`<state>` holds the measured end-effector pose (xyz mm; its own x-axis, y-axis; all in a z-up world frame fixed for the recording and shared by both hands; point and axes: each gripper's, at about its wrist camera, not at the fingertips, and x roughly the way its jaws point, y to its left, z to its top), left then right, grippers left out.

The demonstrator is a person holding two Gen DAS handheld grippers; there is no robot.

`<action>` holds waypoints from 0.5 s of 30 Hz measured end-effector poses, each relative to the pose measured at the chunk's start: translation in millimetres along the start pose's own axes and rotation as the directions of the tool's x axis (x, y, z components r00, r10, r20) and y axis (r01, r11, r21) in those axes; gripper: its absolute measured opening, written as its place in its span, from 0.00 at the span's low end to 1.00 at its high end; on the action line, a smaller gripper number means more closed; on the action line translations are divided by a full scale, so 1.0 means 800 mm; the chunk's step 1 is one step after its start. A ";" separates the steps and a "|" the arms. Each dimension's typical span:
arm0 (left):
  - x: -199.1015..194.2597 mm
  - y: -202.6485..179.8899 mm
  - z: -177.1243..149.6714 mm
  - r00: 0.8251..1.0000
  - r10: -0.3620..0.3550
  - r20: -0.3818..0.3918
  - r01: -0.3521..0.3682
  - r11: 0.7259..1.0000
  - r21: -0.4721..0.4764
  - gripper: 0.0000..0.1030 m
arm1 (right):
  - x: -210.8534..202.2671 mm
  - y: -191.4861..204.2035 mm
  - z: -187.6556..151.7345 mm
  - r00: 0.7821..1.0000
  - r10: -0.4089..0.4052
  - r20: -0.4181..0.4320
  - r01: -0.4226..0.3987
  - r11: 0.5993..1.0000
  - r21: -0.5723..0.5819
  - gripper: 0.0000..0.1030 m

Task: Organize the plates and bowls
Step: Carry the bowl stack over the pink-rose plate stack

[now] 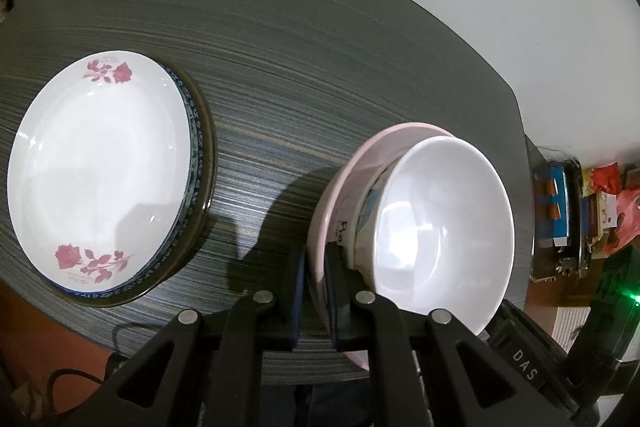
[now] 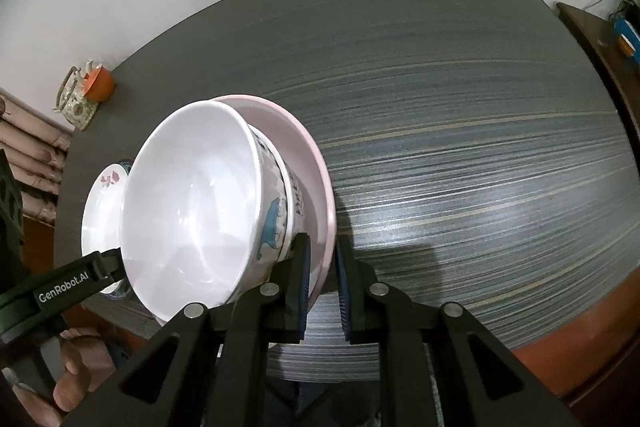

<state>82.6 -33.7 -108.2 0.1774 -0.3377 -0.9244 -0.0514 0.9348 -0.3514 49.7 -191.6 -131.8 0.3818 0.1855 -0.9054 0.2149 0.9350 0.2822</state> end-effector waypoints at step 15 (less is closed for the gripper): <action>-0.043 0.027 0.012 0.999 0.002 0.052 0.000 0.999 -0.038 0.07 | -0.016 0.015 0.006 1.000 0.019 0.020 -0.018 0.999 -0.051 0.13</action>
<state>85.1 -1.2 -82.8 0.2278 -0.3297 -0.9162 -0.0889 0.9300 -0.3568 51.9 -184.4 -115.4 0.4034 0.1971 -0.8935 0.1621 0.9457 0.2818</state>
